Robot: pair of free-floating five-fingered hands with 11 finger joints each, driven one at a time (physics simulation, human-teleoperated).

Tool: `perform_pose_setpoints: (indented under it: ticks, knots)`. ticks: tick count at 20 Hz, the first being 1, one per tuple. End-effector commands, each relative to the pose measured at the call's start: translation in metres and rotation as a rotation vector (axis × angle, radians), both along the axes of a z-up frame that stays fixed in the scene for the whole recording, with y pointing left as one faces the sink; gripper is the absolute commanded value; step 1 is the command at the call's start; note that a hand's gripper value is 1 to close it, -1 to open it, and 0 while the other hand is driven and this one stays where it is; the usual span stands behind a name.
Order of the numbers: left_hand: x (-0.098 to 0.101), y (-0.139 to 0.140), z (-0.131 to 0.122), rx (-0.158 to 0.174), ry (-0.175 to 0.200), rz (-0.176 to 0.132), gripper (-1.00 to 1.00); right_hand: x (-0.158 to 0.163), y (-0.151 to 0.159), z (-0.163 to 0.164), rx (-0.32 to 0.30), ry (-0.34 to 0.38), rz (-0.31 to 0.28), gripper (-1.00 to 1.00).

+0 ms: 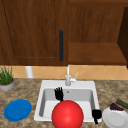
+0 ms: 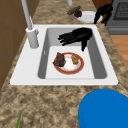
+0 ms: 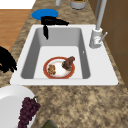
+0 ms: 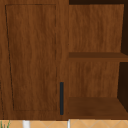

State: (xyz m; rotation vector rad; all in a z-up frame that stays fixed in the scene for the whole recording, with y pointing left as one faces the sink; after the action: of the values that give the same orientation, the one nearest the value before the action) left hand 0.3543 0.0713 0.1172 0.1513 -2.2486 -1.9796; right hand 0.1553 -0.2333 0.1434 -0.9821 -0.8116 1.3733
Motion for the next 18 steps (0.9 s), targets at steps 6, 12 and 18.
perform_pose_setpoints:
  ticks: [6,12,18]
  knots:
    - [-0.007,0.001,0.015,-0.077,-0.051,0.032,-1.0,0.0,0.0,0.0,0.0,0.0,0.0,0.0]
    - [-0.024,-0.001,0.03,-0.137,-0.016,0.043,-1.0,0.0,0.0,0.0,0.0,0.0,0.0,0.0]
    - [-0.037,-0.001,0.034,-0.153,-0.004,0.06,-1.0,0.0,0.0,0.0,0.0,0.0,0.0,0.0]
